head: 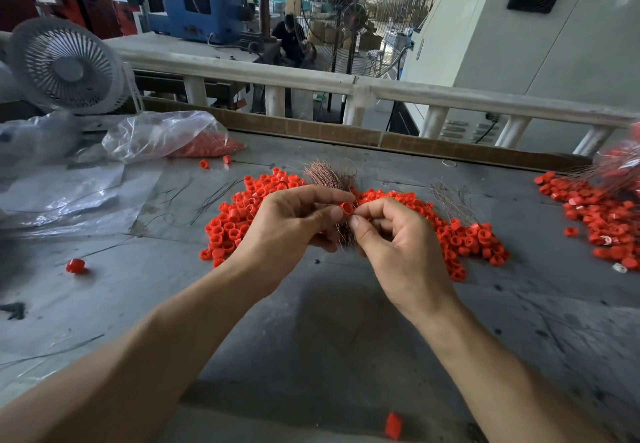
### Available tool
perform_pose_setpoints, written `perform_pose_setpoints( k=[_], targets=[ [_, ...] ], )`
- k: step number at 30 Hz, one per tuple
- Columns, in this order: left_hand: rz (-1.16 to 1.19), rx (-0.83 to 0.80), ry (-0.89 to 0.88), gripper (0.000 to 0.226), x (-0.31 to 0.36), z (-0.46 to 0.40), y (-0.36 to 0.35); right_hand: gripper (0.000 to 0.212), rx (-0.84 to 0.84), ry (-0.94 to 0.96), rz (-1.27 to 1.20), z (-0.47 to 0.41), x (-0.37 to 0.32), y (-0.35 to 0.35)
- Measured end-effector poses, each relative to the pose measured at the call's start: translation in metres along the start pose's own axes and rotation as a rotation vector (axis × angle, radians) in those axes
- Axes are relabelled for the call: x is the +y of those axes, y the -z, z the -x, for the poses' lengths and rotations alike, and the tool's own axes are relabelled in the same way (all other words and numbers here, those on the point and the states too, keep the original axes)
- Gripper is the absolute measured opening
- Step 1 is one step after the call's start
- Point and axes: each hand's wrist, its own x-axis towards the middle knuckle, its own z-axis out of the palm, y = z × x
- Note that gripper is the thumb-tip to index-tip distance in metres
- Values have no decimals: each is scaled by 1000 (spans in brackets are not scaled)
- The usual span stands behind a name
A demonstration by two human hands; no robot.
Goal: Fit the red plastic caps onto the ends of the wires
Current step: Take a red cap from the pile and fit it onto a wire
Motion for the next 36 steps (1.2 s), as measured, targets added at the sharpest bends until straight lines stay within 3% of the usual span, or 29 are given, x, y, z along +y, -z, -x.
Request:
perform_pose_setpoints(
  k=[24, 36],
  targets=[
    [115, -25, 56, 18, -4, -5, 4, 11, 28, 82, 12, -2, 2, 3],
    [208, -9, 47, 17, -5, -7, 4, 23, -94, -65, -125, -2, 2, 2]
  ],
)
